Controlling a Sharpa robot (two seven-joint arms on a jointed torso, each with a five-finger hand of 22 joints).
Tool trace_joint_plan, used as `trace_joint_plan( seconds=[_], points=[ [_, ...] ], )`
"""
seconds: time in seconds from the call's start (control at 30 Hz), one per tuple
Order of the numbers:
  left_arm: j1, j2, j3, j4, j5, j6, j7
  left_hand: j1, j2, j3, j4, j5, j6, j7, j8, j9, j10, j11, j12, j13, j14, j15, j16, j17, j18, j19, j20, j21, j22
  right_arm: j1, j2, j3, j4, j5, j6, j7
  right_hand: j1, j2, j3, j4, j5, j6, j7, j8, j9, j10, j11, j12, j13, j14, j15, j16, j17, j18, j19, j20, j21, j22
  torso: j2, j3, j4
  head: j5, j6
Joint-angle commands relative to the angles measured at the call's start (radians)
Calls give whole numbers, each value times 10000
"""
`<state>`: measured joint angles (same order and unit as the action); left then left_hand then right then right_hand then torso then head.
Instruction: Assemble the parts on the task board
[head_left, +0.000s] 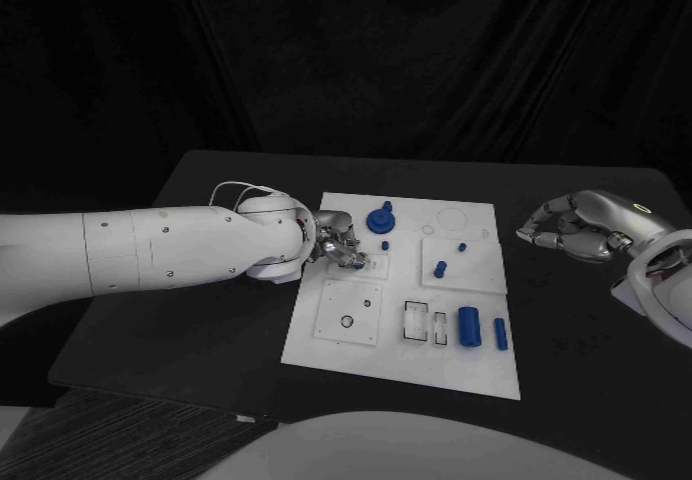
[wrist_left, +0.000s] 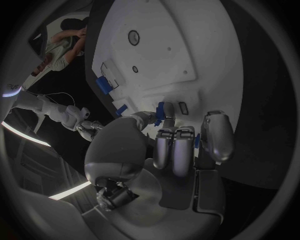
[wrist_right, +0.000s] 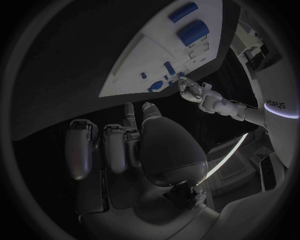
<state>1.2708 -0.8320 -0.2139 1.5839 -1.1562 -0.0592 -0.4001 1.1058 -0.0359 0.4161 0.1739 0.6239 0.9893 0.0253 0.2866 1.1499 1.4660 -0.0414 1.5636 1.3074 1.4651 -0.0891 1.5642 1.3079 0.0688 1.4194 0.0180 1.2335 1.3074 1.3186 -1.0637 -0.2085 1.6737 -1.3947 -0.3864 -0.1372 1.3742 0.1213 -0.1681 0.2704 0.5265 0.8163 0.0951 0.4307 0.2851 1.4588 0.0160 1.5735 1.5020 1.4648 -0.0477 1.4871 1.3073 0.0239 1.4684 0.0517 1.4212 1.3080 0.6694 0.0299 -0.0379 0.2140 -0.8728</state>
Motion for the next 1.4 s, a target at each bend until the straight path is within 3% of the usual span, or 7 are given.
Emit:
trace_joint_plan(
  seconds=[0.03,0.23,0.47,0.87,1.17,1.4],
  points=[
    [-13,-37,6,68,42,-541,242,-71,-121,176,-68,-153,-51,15,48,20,972,-34,-27,2555,1057,-63,65,2629,110,12,-12,-35,1093,-25,-15,6,-4,-22,-57,-85,70,5,22,-65,51,51,-15,-30,-13,1120,-27,-27,688,709,-64,-46,926,162,283,41,-58,2087,-12,-8,4,6,2],
    [-14,-79,5,159,24,-1191,554,-114,-151,278,-95,-359,-120,27,32,30,926,-21,-86,2508,1057,-49,65,2629,120,-10,-1,-88,1088,-34,-17,6,-11,-22,-70,-88,70,5,22,-65,51,51,-15,-30,-13,1120,-27,-27,688,709,-64,-46,926,162,283,41,-58,2087,-23,-5,14,-14,2],
    [-45,-48,4,198,-566,-1386,572,-176,-160,312,-59,-596,-186,61,7,27,910,9,-106,2492,1044,-26,42,2596,120,-19,17,-109,1097,-40,-10,6,-14,-22,-86,-84,70,5,22,-65,51,51,-15,-30,-13,1120,-27,-27,688,709,-64,-46,926,162,283,41,-58,2087,-5,1,0,-4,2],
    [-406,-12,3,131,-763,-1682,501,-204,-150,319,-36,-690,-201,68,-4,20,898,18,-121,2479,1034,-20,24,2572,122,-23,24,-121,1098,-77,-9,6,-23,-22,-127,-71,70,5,22,-65,51,51,-15,-30,-13,1120,-27,-27,688,709,-64,-46,926,162,283,41,-58,2087,32,7,-2,-29,2],
    [-559,-10,3,99,-1329,-2292,621,-210,-152,320,-31,-714,-206,70,-8,17,901,19,-118,2482,1029,-18,15,2559,120,-19,25,-112,1104,-97,-31,6,-21,-22,-150,-65,103,-2,33,-76,58,50,-11,-37,-19,1120,-26,-27,688,707,-66,-52,915,162,284,39,-61,2087,8,19,-9,-26,2],
    [-666,-37,3,120,-1508,-2891,893,-200,-150,333,-34,-772,-223,70,-18,12,901,20,-118,2482,1028,-14,13,2557,117,-13,29,-102,1113,-108,-30,6,-20,-22,-154,-57,103,-2,33,-76,58,50,-11,-37,-19,1120,-26,-27,688,707,-66,-52,915,162,284,39,-61,2087,1,-2,-2,-33,2]
  ],
)
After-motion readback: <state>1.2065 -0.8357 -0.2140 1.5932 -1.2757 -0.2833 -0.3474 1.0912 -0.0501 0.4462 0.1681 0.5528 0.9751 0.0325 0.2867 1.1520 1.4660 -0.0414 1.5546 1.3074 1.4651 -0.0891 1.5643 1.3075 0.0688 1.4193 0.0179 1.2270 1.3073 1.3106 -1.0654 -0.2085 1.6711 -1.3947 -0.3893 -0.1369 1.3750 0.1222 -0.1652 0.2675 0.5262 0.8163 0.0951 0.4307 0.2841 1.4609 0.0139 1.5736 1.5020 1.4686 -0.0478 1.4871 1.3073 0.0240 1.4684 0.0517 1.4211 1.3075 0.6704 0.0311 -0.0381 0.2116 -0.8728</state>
